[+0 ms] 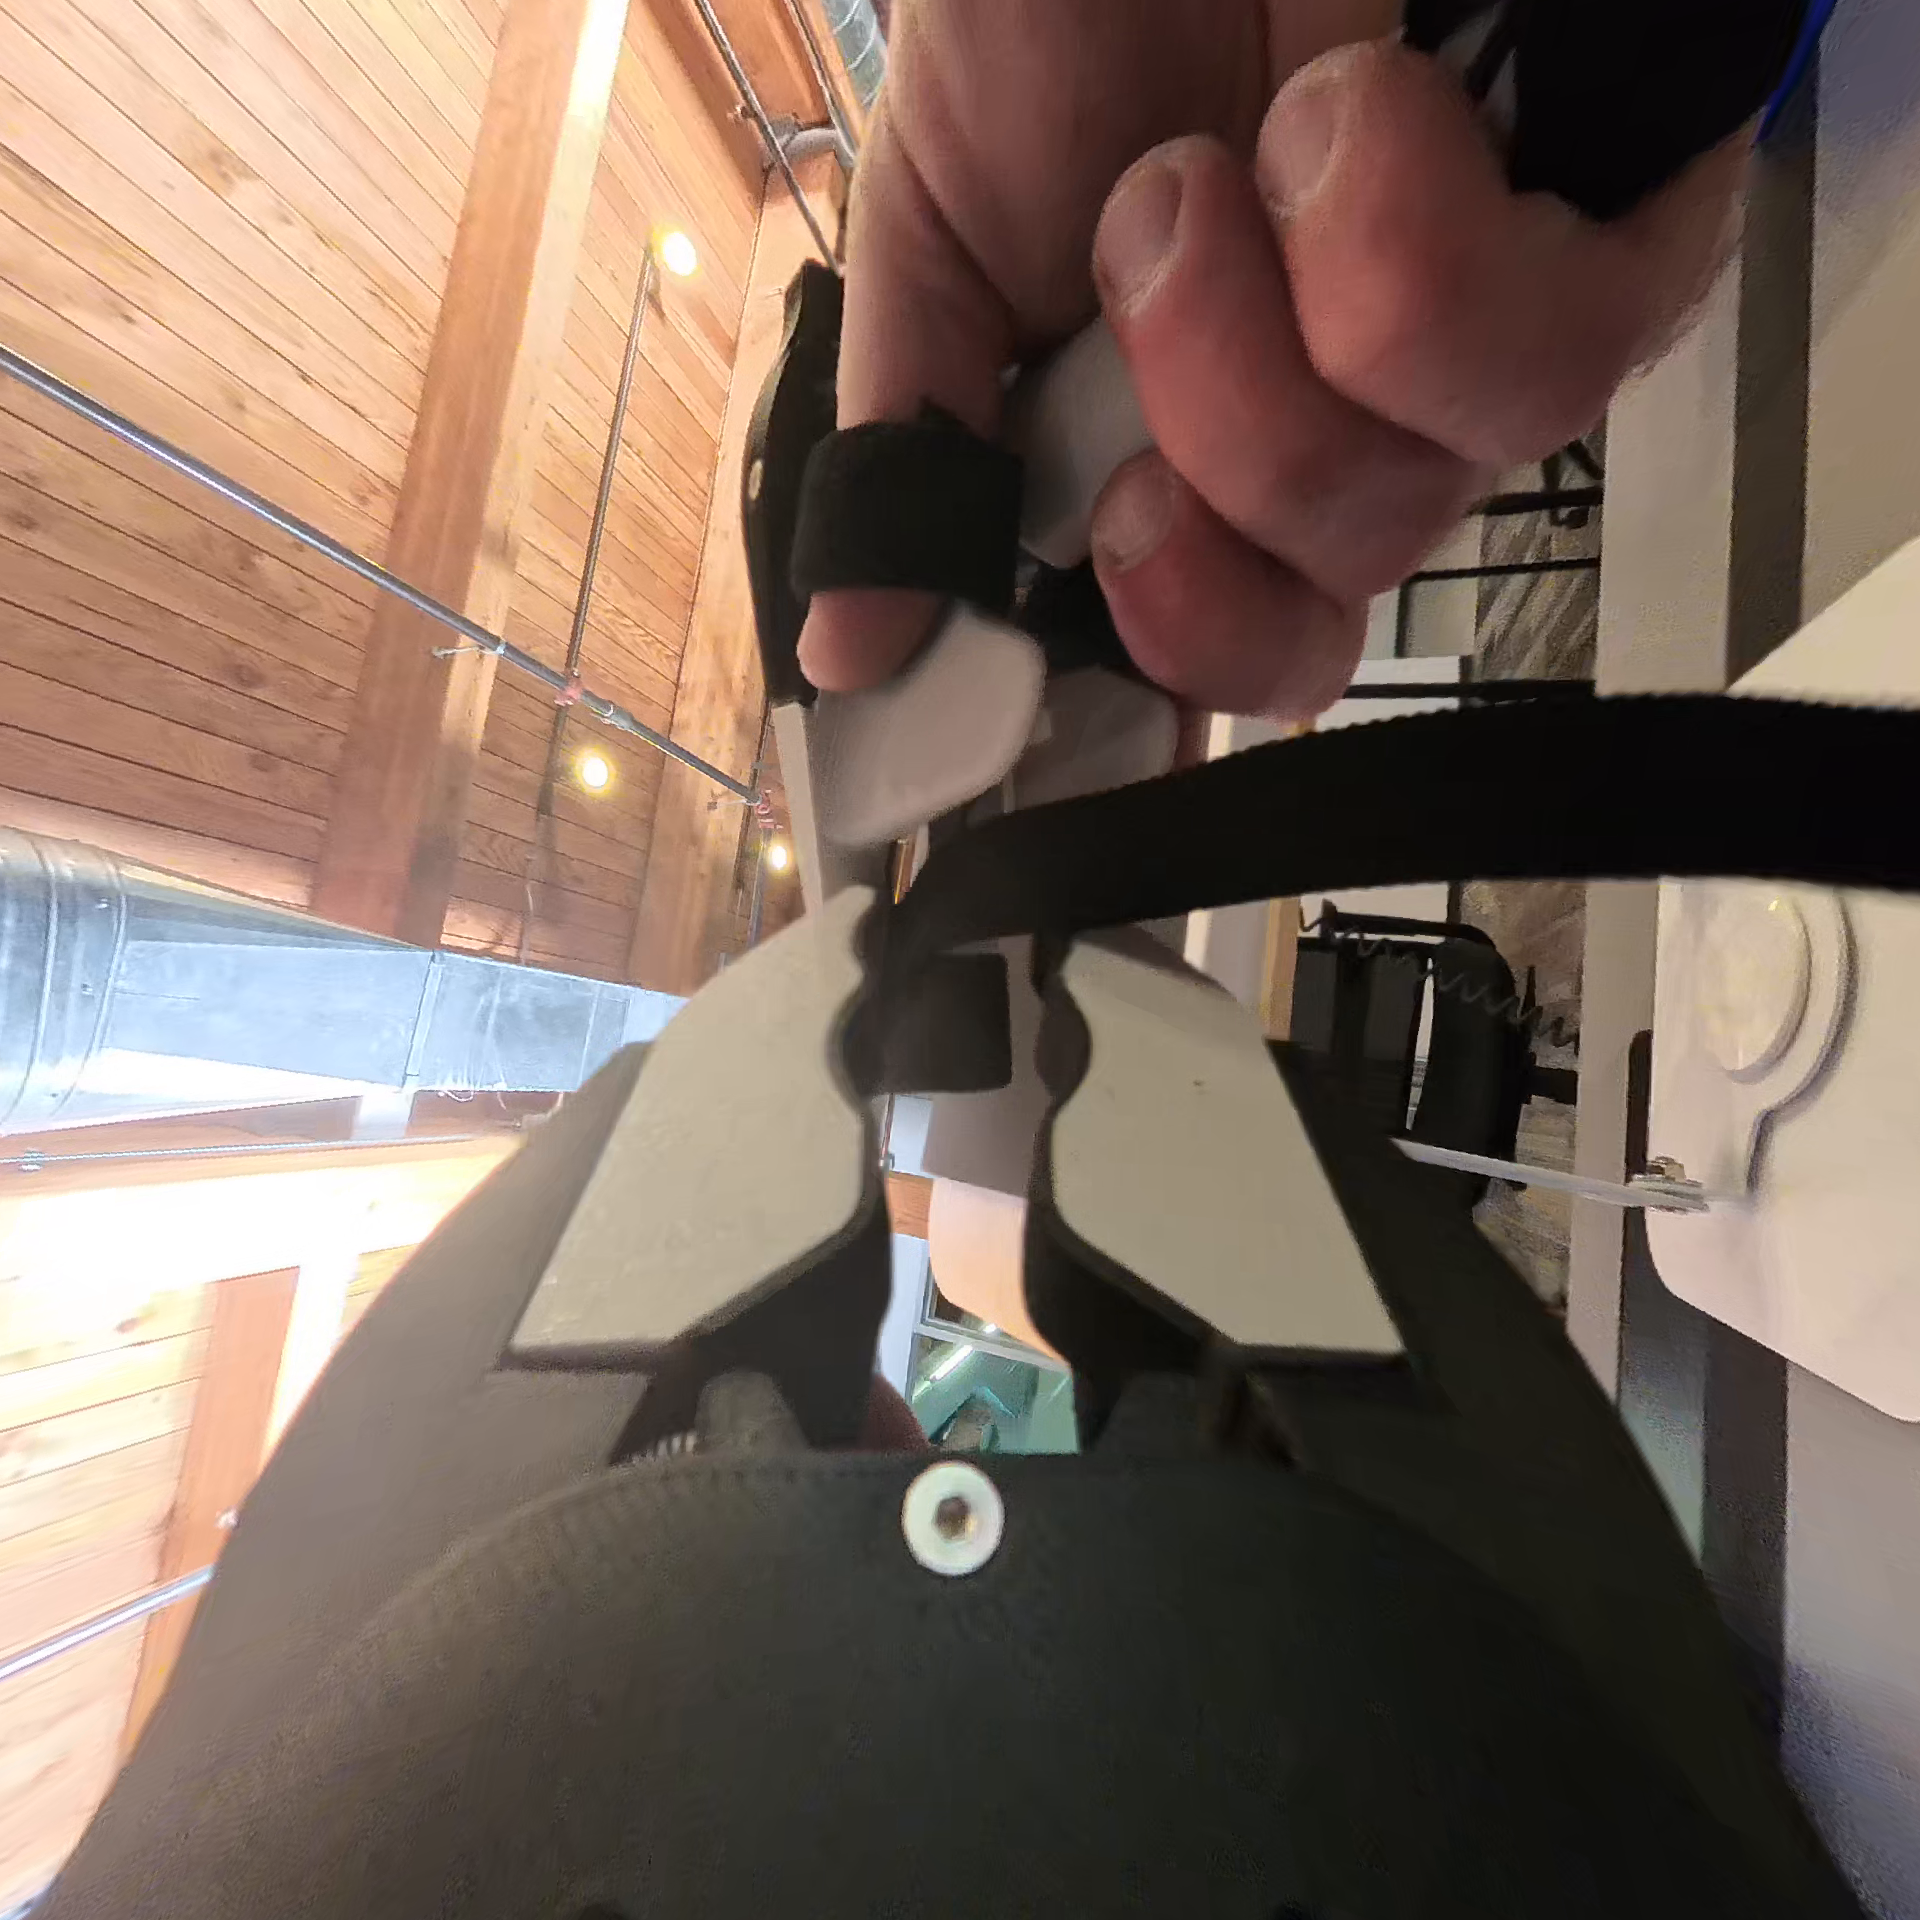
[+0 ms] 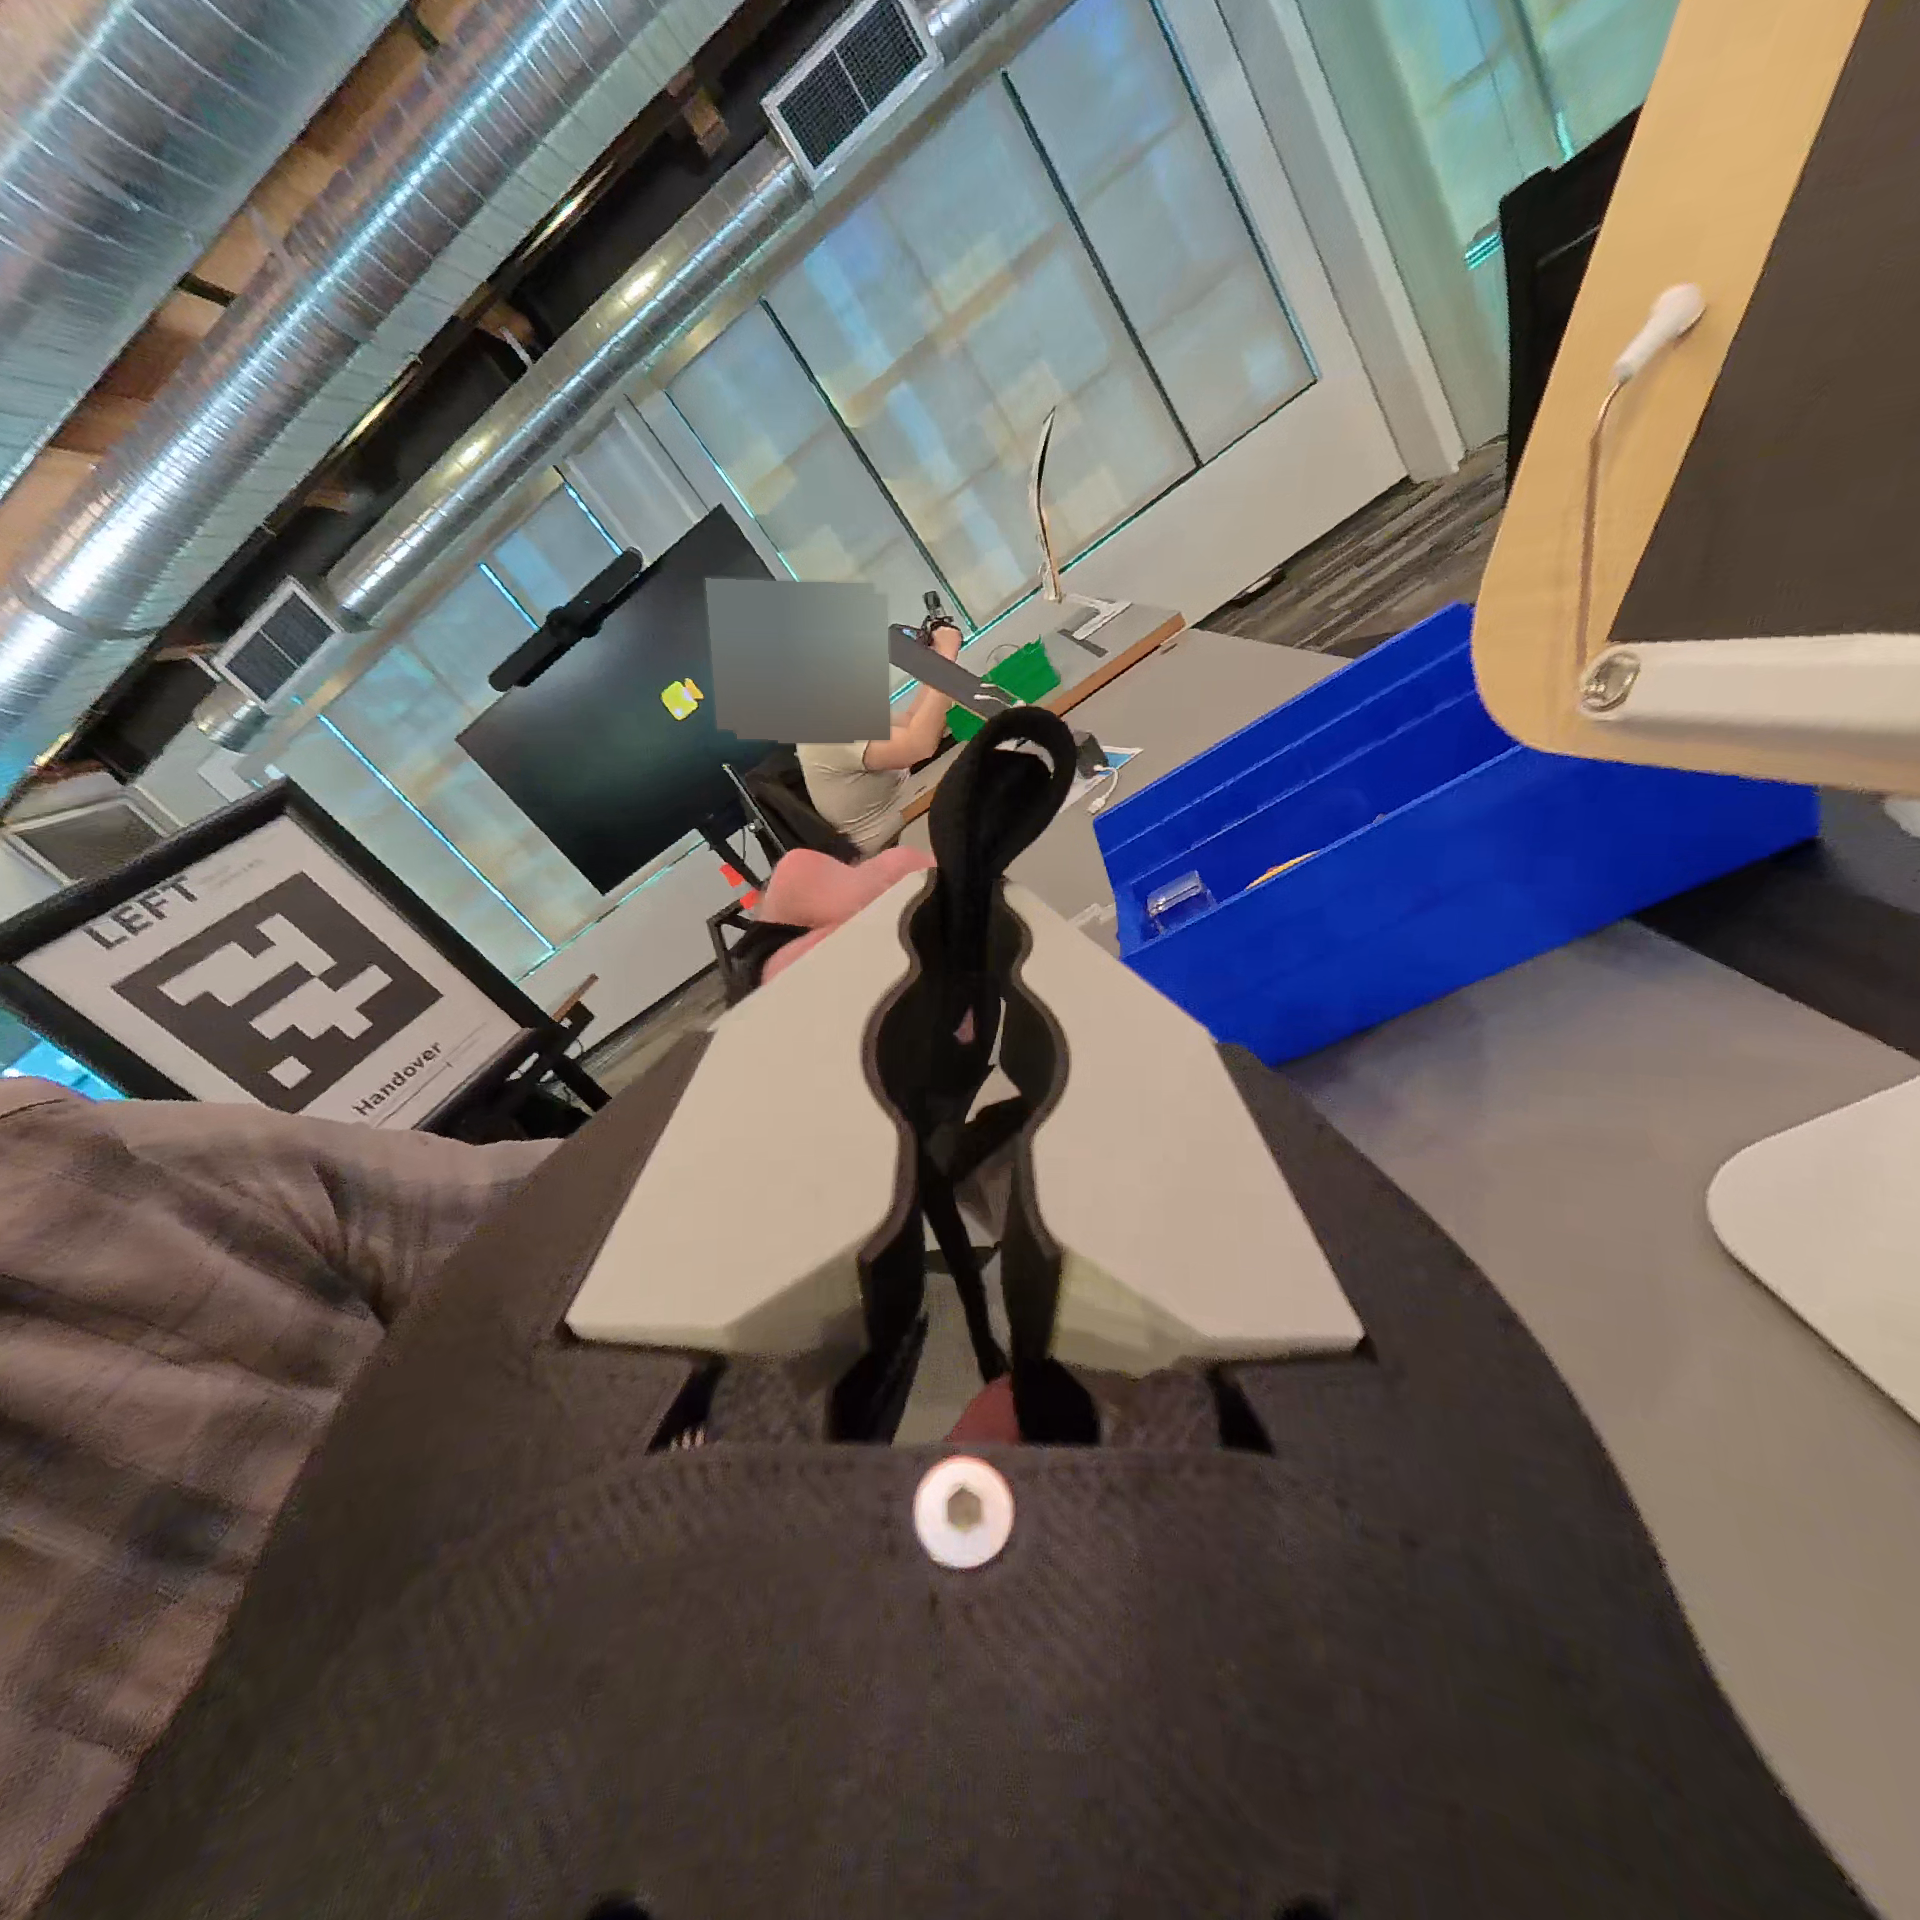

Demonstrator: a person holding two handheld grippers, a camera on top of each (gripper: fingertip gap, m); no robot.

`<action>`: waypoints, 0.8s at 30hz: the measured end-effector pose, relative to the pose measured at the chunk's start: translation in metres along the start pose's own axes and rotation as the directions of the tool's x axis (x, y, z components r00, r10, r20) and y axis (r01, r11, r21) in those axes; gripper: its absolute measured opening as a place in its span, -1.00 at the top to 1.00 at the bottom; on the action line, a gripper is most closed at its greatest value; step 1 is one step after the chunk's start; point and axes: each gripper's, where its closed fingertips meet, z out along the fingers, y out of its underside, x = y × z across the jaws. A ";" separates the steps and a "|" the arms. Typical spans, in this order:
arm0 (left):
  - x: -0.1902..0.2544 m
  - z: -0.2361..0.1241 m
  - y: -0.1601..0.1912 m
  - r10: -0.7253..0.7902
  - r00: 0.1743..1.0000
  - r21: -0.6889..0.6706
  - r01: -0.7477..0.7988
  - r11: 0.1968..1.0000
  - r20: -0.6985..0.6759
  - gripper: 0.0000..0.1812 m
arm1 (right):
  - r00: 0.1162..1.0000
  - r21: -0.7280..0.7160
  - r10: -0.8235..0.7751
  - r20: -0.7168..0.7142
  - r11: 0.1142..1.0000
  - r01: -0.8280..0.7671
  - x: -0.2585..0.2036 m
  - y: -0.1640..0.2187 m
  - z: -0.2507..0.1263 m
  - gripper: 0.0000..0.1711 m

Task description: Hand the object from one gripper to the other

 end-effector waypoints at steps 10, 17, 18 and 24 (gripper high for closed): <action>-0.008 0.001 0.015 -0.355 0.932 -0.056 0.352 0.935 -0.072 0.99 | 0.995 0.034 -0.078 -0.063 0.996 0.081 0.013 -0.004 -0.002 0.70; -0.027 0.001 0.034 -0.826 0.528 -0.123 0.823 0.555 -0.196 0.99 | 0.936 0.023 -0.334 -0.106 0.941 0.338 0.012 -0.022 -0.020 0.46; -0.024 -0.001 0.030 -0.859 0.440 -0.147 0.862 0.486 -0.262 0.99 | 0.897 -0.015 -0.425 -0.123 0.904 0.427 0.012 -0.020 -0.022 0.41; -0.019 -0.016 0.001 -0.847 0.076 -0.227 0.948 0.225 -0.525 0.99 | 0.569 -0.303 -0.822 -0.027 0.550 0.778 0.006 0.019 -0.019 0.33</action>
